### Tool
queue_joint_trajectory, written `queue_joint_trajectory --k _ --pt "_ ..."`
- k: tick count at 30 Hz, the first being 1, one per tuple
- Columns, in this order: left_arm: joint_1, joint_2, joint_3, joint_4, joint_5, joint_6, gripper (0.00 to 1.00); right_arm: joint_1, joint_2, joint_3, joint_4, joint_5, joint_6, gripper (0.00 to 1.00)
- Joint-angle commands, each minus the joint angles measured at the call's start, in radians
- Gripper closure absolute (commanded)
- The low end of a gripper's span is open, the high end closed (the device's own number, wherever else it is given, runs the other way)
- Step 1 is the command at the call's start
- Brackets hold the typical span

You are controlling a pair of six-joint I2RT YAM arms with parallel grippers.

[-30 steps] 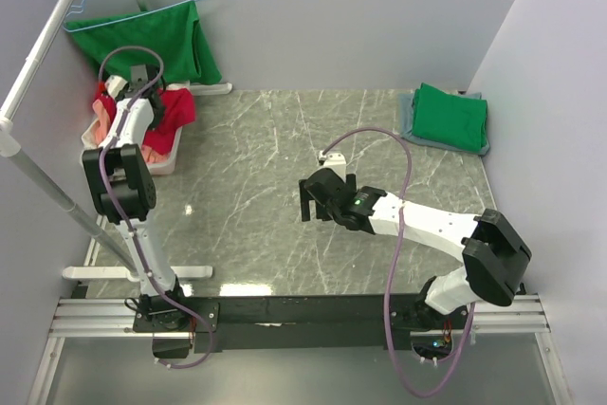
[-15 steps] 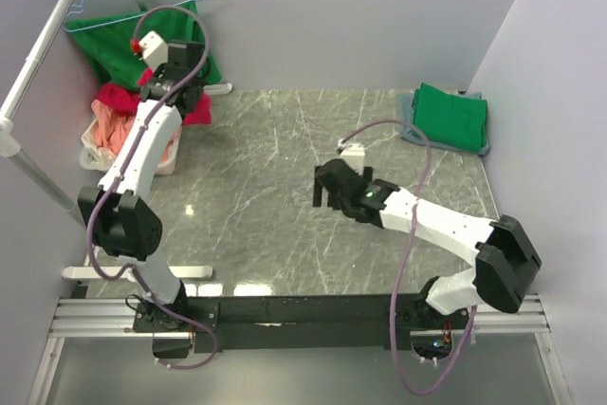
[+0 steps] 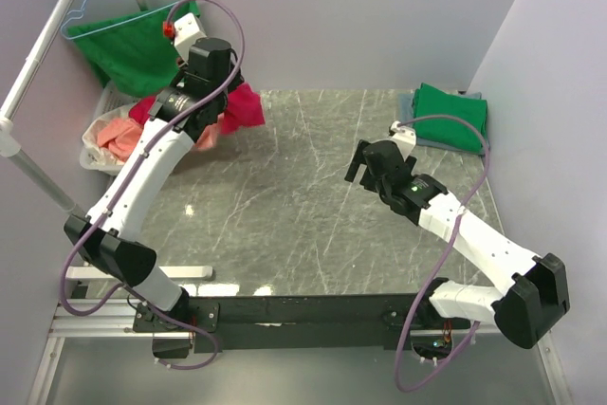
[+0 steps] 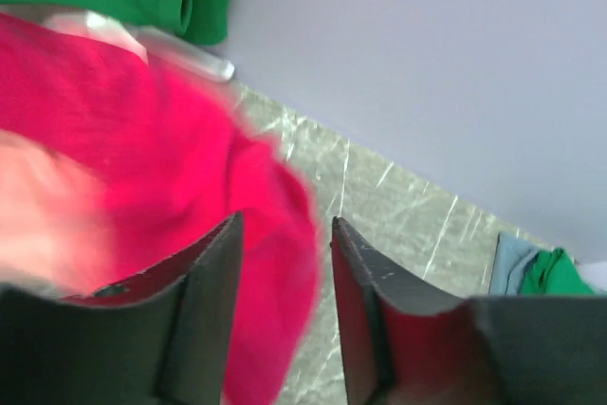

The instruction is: Fold and stack the t-shirts

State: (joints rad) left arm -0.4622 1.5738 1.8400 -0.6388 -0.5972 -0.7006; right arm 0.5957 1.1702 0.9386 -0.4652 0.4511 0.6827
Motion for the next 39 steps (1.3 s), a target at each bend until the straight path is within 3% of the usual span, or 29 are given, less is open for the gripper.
queue_joint_trajectory --k 1,3,4,7,11,12,13,16,22,39 --pt "-0.001 -0.047 0.011 0.062 -0.067 0.035 0.5 -0.005 -0.04 -0.026 0.019 -0.022 0.0 0.0" --pt "-0.001 -0.046 0.011 0.068 -0.034 0.042 0.51 -0.005 -0.038 -0.03 0.019 -0.025 0.005 0.0" --pt "0.0 -0.044 0.007 0.073 -0.018 0.055 0.59 -0.005 -0.034 -0.031 0.019 -0.026 0.006 0.0" --pt "0.0 -0.031 0.002 0.084 0.042 0.073 0.99 -0.007 -0.032 -0.032 0.017 -0.025 0.009 0.0" --pt "-0.001 0.008 0.002 0.062 0.08 0.093 0.99 -0.007 -0.021 -0.034 0.033 -0.048 -0.003 0.0" --pt "-0.001 0.018 0.005 0.044 0.067 0.087 0.95 -0.005 -0.015 -0.032 0.033 -0.052 -0.012 0.0" --pt "-0.001 0.04 0.004 0.027 0.057 0.072 0.81 -0.005 0.0 -0.023 0.033 -0.055 -0.014 0.0" --pt "-0.001 0.074 -0.034 0.004 0.036 0.059 0.61 -0.004 0.023 -0.011 0.03 -0.061 -0.02 0.0" --pt "-0.003 0.172 -0.113 -0.027 0.065 0.018 0.43 -0.004 0.029 -0.014 0.039 -0.072 -0.025 0.0" --pt "0.057 0.396 -0.246 0.05 0.177 -0.054 0.4 -0.004 0.019 -0.058 0.042 -0.074 -0.026 0.0"
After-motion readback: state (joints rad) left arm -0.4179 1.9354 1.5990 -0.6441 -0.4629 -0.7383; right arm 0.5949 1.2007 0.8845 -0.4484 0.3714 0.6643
